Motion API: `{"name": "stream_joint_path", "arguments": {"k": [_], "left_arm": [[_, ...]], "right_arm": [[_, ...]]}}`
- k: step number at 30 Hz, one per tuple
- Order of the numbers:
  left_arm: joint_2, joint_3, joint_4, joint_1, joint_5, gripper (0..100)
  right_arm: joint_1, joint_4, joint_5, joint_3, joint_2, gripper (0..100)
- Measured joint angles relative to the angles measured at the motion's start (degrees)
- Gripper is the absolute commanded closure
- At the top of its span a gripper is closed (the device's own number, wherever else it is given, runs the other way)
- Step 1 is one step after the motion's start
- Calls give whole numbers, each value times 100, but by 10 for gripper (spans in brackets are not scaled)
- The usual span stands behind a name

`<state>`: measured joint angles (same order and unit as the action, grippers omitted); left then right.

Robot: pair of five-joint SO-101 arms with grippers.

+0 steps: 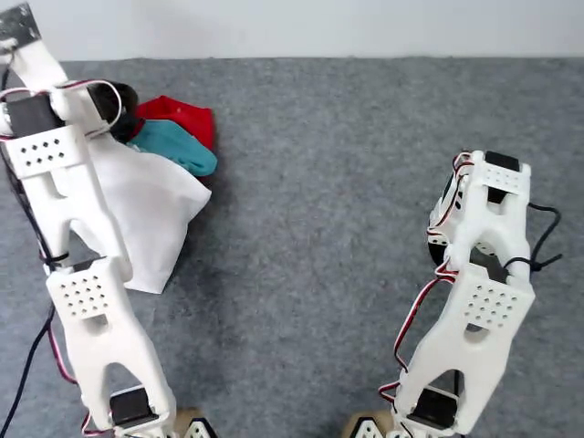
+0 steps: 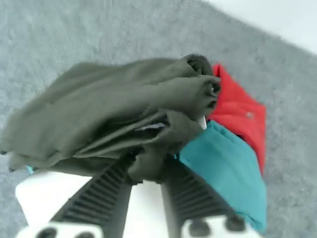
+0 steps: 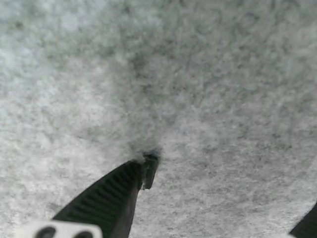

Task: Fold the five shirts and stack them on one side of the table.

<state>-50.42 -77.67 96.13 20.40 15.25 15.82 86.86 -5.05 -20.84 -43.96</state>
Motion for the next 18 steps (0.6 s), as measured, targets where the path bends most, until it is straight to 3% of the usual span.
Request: {"name": "stream_joint_path", "arguments": {"k": [11, 18], "left_arm": [[167, -475, 176, -149, 0, 987], [1064, -642, 325, -1459, -818, 987]], "right_arm": [[0, 0, 0, 0, 0, 502], [0, 0, 0, 0, 0, 502]]}}
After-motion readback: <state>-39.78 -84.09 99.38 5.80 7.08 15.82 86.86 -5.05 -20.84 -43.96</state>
